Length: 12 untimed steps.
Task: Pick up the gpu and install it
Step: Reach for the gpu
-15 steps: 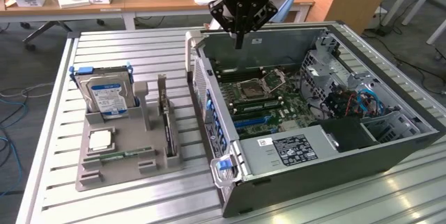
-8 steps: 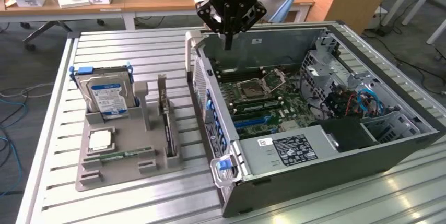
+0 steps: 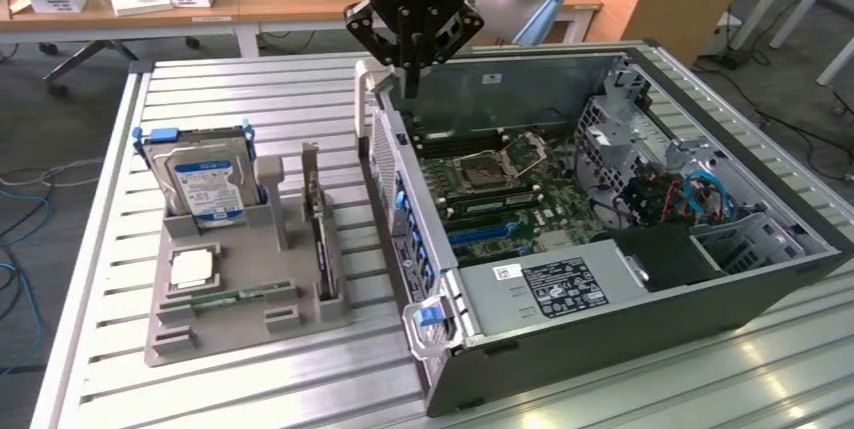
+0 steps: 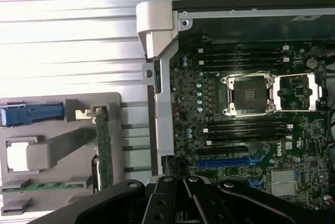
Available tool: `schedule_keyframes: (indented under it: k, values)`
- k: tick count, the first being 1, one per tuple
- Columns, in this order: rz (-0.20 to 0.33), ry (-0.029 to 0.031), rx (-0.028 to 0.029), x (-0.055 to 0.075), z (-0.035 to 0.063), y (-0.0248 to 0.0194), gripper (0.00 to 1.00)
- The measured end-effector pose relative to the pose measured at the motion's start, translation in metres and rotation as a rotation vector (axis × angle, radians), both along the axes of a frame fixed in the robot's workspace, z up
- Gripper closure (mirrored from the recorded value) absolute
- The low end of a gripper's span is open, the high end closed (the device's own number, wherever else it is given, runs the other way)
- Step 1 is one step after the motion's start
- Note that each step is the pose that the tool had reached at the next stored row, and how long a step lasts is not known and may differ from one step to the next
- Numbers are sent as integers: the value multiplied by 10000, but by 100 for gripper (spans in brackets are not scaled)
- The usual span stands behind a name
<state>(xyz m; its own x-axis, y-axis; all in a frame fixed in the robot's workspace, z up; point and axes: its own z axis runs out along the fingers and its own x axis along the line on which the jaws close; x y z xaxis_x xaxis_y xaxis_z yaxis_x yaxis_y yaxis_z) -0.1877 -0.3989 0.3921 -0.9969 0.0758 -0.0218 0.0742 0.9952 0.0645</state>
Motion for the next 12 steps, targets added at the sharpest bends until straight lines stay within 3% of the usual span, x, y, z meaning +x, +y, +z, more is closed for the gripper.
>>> schedule_keyframes:
  k: [12]
  values:
    - [-3, 0, 1, -404, -12, 0, 90]
